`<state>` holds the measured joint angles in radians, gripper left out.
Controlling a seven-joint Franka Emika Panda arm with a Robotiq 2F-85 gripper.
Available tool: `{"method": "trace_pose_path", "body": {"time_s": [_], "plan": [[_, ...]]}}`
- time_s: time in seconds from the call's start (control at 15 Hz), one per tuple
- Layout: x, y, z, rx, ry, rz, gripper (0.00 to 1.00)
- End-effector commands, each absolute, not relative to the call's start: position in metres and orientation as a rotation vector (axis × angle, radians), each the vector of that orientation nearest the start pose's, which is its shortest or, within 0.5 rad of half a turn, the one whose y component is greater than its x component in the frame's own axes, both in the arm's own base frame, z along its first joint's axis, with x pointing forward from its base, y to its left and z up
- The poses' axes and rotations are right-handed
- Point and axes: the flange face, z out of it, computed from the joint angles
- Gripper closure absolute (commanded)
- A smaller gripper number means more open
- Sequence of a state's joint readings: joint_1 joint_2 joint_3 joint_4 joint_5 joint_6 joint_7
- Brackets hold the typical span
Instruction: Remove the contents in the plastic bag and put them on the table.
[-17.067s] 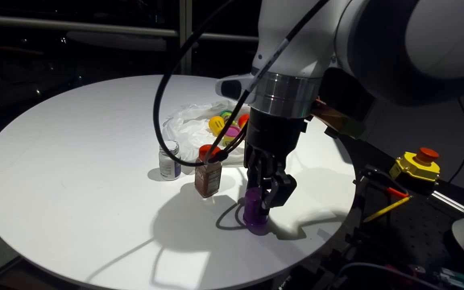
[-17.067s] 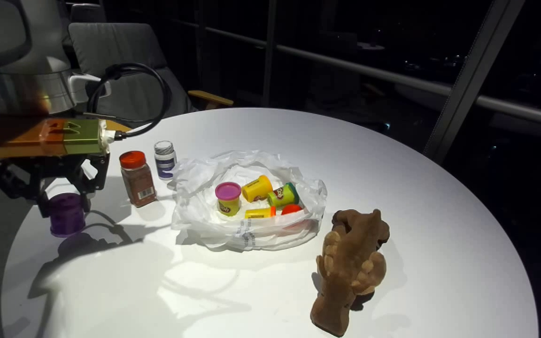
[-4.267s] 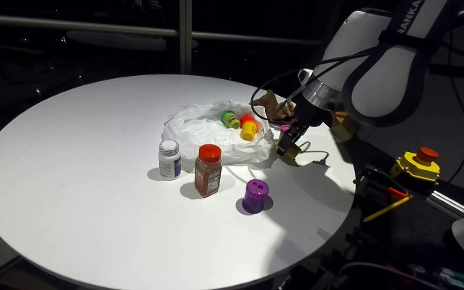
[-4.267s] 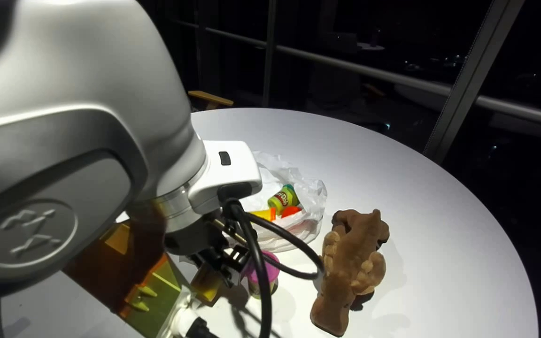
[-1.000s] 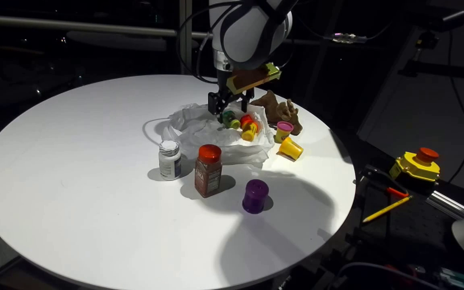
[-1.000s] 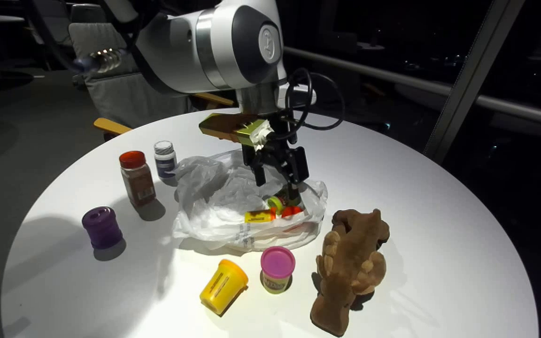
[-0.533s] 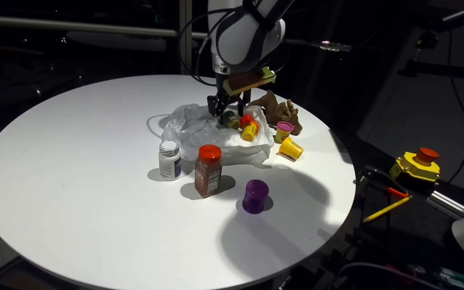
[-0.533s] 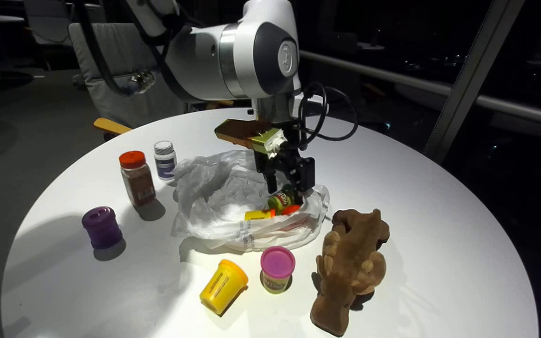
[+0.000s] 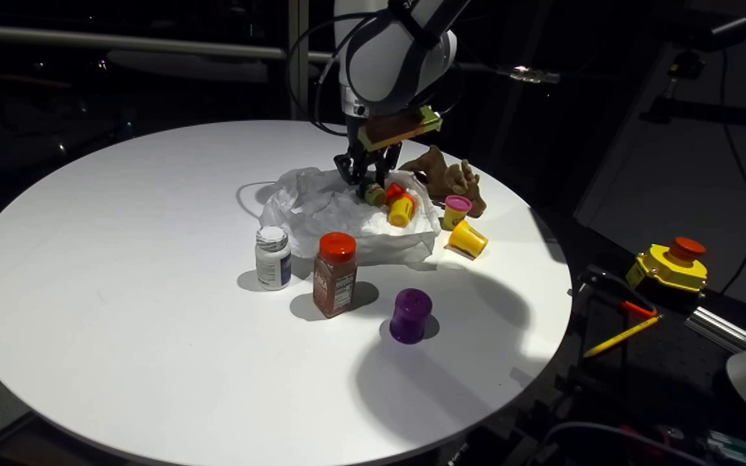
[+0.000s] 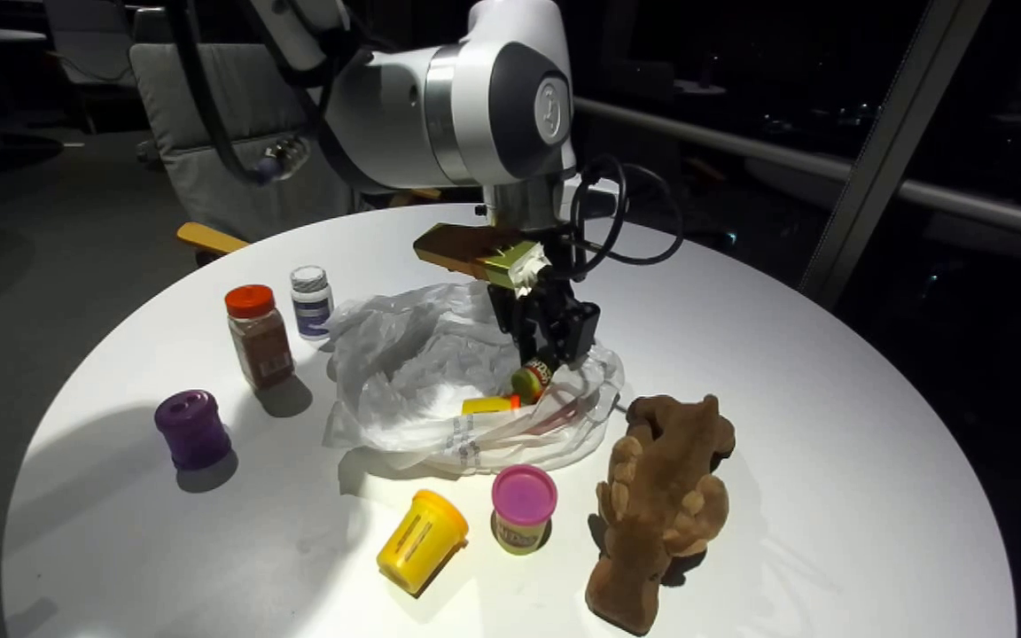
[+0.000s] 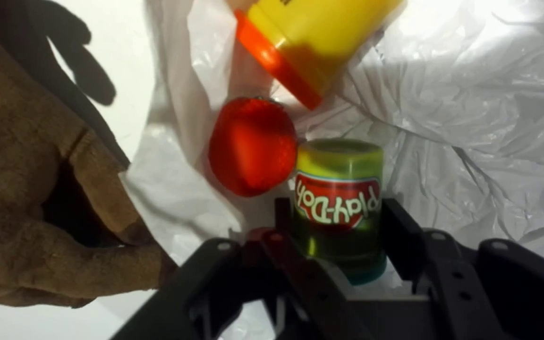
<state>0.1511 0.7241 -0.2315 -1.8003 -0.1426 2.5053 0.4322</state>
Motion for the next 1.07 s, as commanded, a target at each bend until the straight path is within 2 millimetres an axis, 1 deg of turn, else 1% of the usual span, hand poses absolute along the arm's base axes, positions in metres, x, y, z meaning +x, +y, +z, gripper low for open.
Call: {"method": "trace_pose_path", "body": {"time_s": [0.0, 0.07, 0.13, 0.27, 0.4, 0.53, 0.67, 0.73, 0.87, 1.0], "plan": [[0.63, -0.049, 0.187, -3.311, 0.475, -0.089, 0.77], [0.62, -0.054, 0.201, -3.307, 0.439, -0.107, 0.77], [0.612, -0.058, 0.211, -3.309, 0.406, -0.122, 0.77], [0.587, -0.072, 0.233, -3.292, 0.345, -0.165, 0.77], [0.56, -0.092, 0.248, -3.282, 0.303, -0.231, 0.77], [0.528, -0.115, 0.256, -3.273, 0.26, -0.252, 0.77], [0.496, -0.138, 0.255, -3.264, 0.193, -0.284, 0.77], [0.481, -0.149, 0.249, -3.257, 0.145, -0.308, 0.77], [0.46, -0.163, 0.235, -3.252, 0.044, -0.382, 0.77], [0.444, -0.167, 0.218, -3.239, -0.018, -0.468, 0.77]]}}
